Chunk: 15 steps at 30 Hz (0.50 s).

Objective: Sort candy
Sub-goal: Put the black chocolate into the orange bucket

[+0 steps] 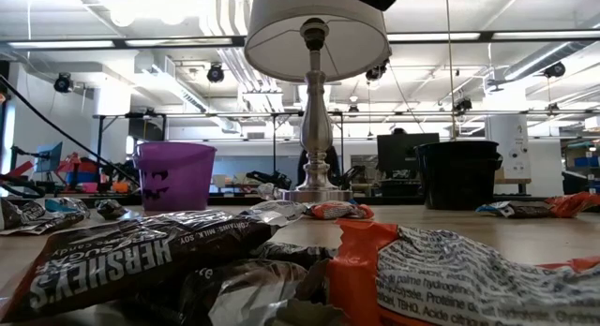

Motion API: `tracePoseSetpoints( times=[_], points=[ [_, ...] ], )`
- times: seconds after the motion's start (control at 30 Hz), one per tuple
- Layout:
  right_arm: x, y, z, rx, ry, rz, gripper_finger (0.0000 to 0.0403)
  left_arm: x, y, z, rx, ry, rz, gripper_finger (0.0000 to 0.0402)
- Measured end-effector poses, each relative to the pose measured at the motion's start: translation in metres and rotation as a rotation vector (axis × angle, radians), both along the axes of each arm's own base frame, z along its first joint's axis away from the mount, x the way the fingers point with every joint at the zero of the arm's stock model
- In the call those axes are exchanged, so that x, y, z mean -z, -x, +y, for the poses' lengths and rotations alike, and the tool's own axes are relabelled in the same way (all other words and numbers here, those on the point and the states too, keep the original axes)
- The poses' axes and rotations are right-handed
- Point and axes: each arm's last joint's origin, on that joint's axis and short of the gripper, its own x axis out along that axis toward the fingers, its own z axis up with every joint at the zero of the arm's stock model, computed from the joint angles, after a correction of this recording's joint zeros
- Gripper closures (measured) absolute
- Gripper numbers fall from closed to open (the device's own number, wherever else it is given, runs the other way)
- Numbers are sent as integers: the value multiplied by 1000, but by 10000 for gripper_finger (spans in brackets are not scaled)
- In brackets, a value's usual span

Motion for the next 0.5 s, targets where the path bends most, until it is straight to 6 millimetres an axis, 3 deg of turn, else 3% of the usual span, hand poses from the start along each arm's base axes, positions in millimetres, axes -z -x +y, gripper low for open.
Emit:
tracePoseSetpoints(
  times=[0.5],
  points=[
    [3,-10,0,14,-23,-50,388,-2,-5,-2,40,-8,-42,210]
  ],
)
